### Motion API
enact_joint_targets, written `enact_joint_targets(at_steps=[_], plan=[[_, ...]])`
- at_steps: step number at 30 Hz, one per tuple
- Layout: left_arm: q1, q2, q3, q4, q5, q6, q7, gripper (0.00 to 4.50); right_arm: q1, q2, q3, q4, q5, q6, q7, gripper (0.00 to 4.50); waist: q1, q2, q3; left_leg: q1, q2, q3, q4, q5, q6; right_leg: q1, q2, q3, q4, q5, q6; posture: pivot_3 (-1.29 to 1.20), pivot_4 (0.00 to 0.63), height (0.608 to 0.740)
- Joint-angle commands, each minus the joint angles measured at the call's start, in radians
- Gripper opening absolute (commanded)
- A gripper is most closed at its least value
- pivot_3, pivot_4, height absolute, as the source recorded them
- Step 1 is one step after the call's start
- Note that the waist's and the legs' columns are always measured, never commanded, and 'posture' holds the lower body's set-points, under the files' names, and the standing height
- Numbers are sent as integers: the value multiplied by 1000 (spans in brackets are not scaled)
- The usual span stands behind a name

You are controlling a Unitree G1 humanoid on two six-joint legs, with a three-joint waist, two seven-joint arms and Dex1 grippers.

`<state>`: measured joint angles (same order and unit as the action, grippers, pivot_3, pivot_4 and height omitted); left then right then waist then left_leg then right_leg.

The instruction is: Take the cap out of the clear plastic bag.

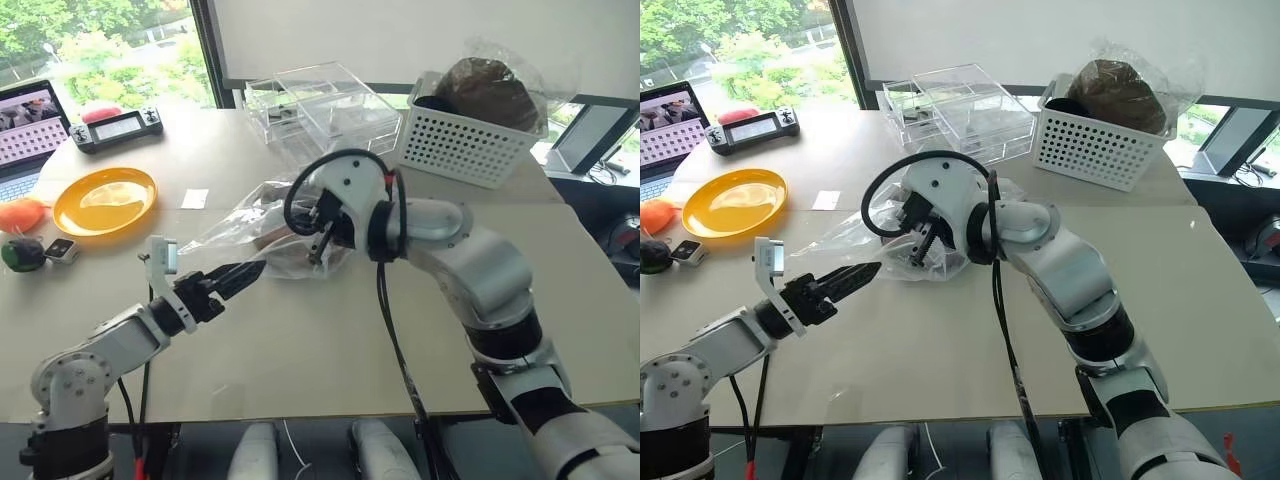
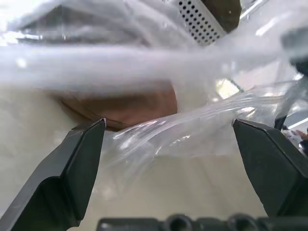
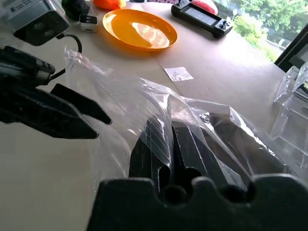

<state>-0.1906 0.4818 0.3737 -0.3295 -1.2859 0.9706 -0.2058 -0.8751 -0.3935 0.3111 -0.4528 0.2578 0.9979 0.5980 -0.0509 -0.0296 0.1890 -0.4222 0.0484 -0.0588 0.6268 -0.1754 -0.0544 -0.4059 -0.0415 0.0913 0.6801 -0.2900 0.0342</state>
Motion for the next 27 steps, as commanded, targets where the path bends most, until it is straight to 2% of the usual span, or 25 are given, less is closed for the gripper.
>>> enact_joint_targets(at_steps=[1,5,10,16,21,27], plan=[[-54,-42,-28,38,-1,-14,66,4500,-10,6,-13,-59,14,12,-9,142,2,0,0,0,0,0,0,0,0,0,0,0,0,0,0,0,150,735],[-106,-92,-42,77,1,-19,132,4500,-25,29,-22,-51,14,27,-26,142,4,0,0,0,0,0,0,0,0,0,0,0,0,0,0,0,150,735],[-134,-123,9,54,-192,-19,196,4500,-12,11,-6,-36,0,24,-22,142,8,0,0,-1,0,-1,0,0,0,0,0,0,-1,0,0,0,150,735],[-73,58,82,38,-437,58,3,4500,19,-45,14,-34,26,49,29,142,3,0,0,0,0,0,-1,0,0,0,0,0,-1,0,0,0,150,735],[-99,117,47,143,-328,12,65,4500,8,-71,4,0,9,22,33,142,11,0,0,1,0,0,0,0,0,2,0,0,-1,0,0,0,150,735],[-101,92,1,117,-249,-9,44,4500,-61,14,-59,39,8,53,-44,142,7,0,0,0,0,0,-2,0,0,0,0,0,-2,0,0,0,150,735]])
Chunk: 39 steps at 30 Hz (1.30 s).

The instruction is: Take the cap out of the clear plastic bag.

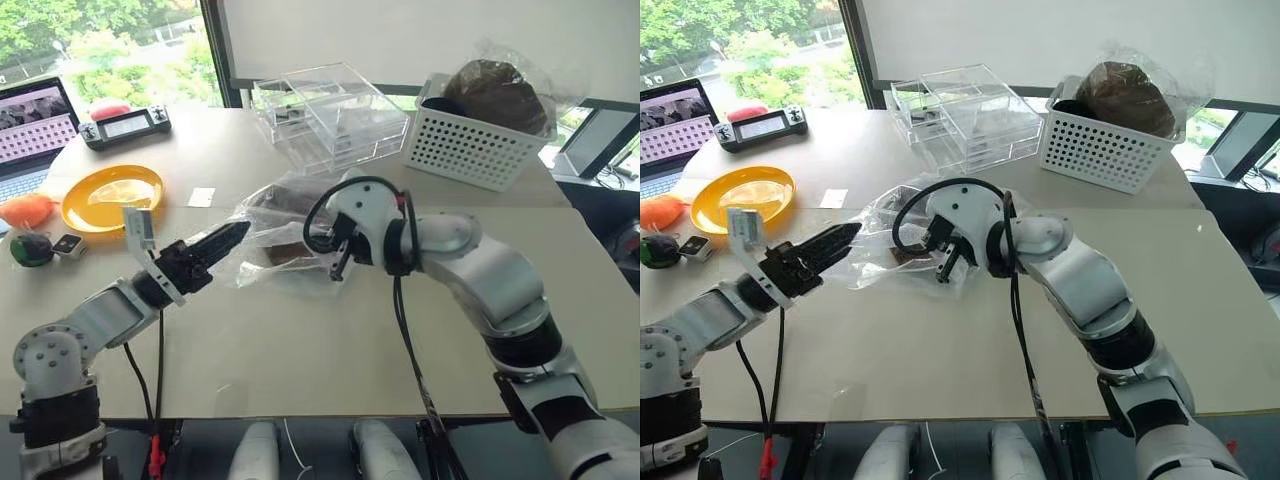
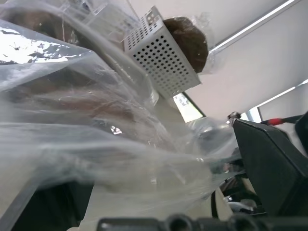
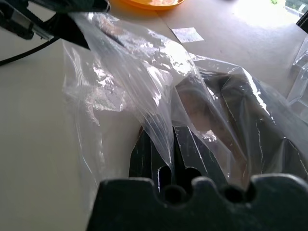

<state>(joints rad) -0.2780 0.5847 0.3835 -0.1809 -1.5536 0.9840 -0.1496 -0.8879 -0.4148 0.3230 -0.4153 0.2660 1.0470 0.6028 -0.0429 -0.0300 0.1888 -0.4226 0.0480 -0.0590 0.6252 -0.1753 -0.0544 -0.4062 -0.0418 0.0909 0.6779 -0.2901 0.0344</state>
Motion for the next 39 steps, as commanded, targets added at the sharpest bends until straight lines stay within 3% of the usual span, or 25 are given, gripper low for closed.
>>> enact_joint_targets(at_steps=[1,18,32,39], plan=[[-12,-14,-16,-36,31,-25,-15,4500,-61,54,-82,12,-2,10,-66,142,-1,0,0,0,0,0,0,0,0,0,0,0,0,0,0,0,150,735],[-28,-47,-29,-43,59,-36,-28,4500,-69,264,-65,99,-43,22,-248,142,-2,0,0,0,0,0,0,0,0,0,0,0,0,0,0,0,150,735],[-21,-50,-30,-36,53,-26,-20,4500,-118,272,-119,182,-61,-6,-284,142,-3,0,0,0,0,0,0,0,0,0,0,0,0,0,0,0,150,735],[-54,-79,-8,76,49,-43,104,4500,-79,212,-62,62,-44,-10,-218,142,-1,0,0,-1,0,0,0,0,0,-1,0,0,0,0,0,0,150,735]])
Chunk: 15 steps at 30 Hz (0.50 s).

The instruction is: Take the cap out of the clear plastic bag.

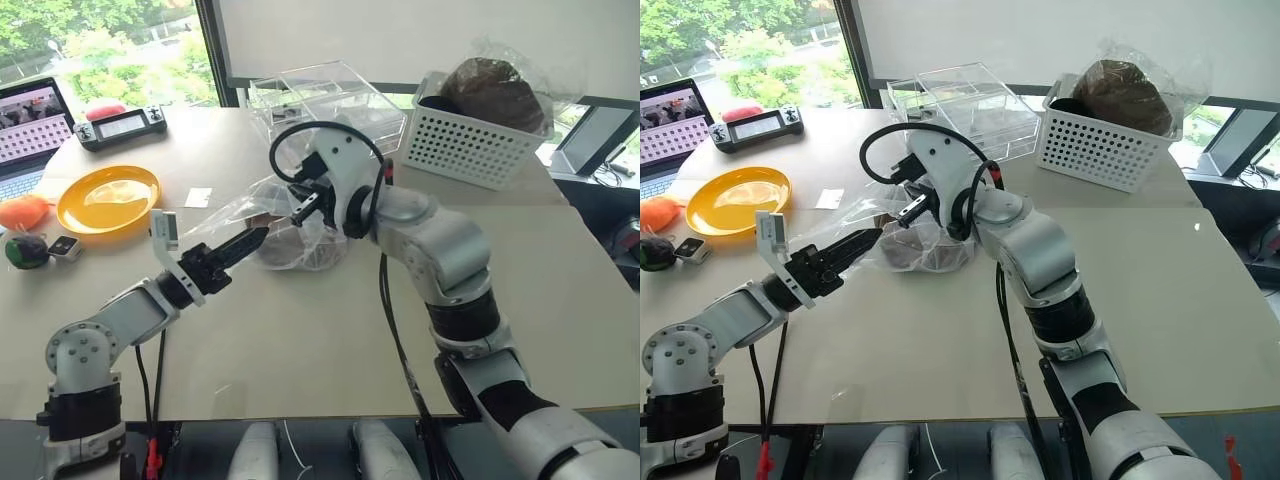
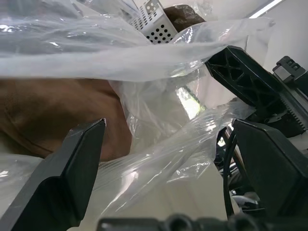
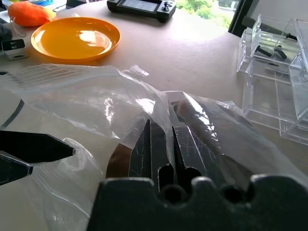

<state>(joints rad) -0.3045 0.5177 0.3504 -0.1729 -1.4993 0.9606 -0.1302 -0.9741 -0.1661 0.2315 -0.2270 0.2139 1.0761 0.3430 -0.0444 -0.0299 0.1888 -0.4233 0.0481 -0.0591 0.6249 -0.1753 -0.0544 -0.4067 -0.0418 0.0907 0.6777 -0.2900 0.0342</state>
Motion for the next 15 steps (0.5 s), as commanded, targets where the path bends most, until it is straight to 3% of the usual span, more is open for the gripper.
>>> enact_joint_targets(at_steps=[1,12,15], plan=[[-30,-9,18,92,27,-18,105,4500,17,-50,38,-156,10,-37,49,142,1,0,0,0,0,0,0,0,0,0,0,0,0,0,0,0,150,735],[-80,-35,-49,142,140,71,259,4500,42,-155,79,-317,9,-19,100,142,-1,0,0,0,0,0,0,0,0,0,0,0,0,0,0,0,150,735],[-142,-107,-55,172,118,71,343,4500,26,-170,91,-307,-11,-60,107,142,1,0,0,0,0,0,0,0,0,0,0,0,0,0,0,0,150,735]])
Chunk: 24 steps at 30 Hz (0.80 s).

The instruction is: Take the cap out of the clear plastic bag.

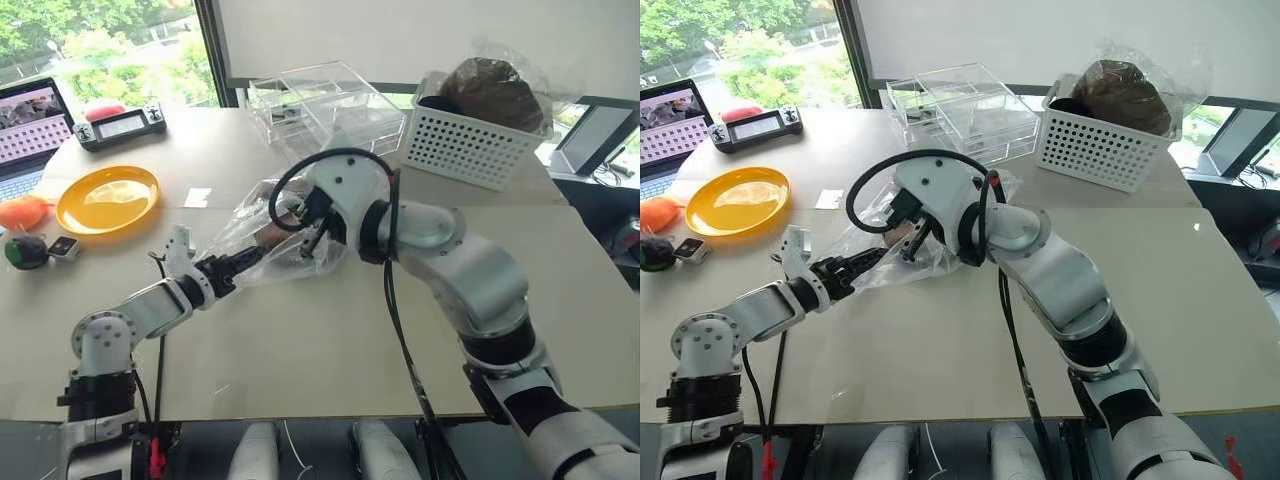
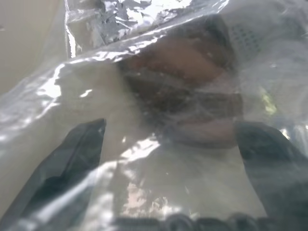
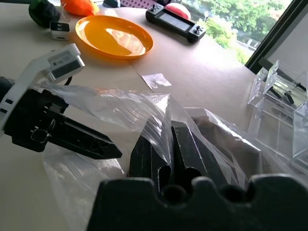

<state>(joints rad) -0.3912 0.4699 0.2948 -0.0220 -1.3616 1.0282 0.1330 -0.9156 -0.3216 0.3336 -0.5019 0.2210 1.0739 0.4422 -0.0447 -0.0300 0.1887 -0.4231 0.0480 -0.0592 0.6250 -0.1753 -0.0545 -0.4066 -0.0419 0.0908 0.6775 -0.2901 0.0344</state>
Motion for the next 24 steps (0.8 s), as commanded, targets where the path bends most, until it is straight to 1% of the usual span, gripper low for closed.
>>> enact_joint_targets(at_steps=[1,8,13,17,19,20,23,24], plan=[[-77,-96,-2,32,-25,-4,104,4500,-37,-17,1,-23,-26,-78,11,142,5,0,0,0,0,0,0,0,0,0,0,0,0,0,0,0,150,735],[-137,-277,17,131,17,-51,230,4500,-18,-17,93,38,-88,-192,24,142,5,-1,0,-1,-1,0,0,0,0,1,-1,0,-2,1,1,0,150,735],[-141,-344,43,155,46,-86,290,4500,-9,-5,101,57,-111,-218,26,142,6,-2,-1,1,-2,-1,1,0,0,3,-2,0,-2,1,1,0,150,735],[-141,-382,81,143,19,-110,309,4500,1,4,94,63,-119,-225,29,142,6,-2,-1,1,-2,-1,1,0,0,3,-2,0,-2,1,2,0,150,735],[-137,-392,89,133,23,-116,312,3975,6,4,96,65,-125,-230,29,0,6,-2,-1,1,-2,-1,1,0,0,3,-2,0,-2,1,2,0,150,735],[-136,-398,93,130,25,-121,312,3920,8,5,97,66,-128,-231,30,0,6,-2,-1,1,-2,-1,1,0,0,3,-2,0,-2,1,2,0,150,735],[-132,-408,101,123,28,-129,314,2947,14,11,97,67,-139,-232,30,0,5,-2,-1,0,-2,-1,1,0,0,3,-2,0,-3,1,2,0,150,735],[-131,-411,105,121,26,-130,316,2507,15,12,98,67,-142,-233,29,0,4,-2,-1,0,-2,-1,1,0,0,2,-2,0,-3,1,2,0,150,735]])
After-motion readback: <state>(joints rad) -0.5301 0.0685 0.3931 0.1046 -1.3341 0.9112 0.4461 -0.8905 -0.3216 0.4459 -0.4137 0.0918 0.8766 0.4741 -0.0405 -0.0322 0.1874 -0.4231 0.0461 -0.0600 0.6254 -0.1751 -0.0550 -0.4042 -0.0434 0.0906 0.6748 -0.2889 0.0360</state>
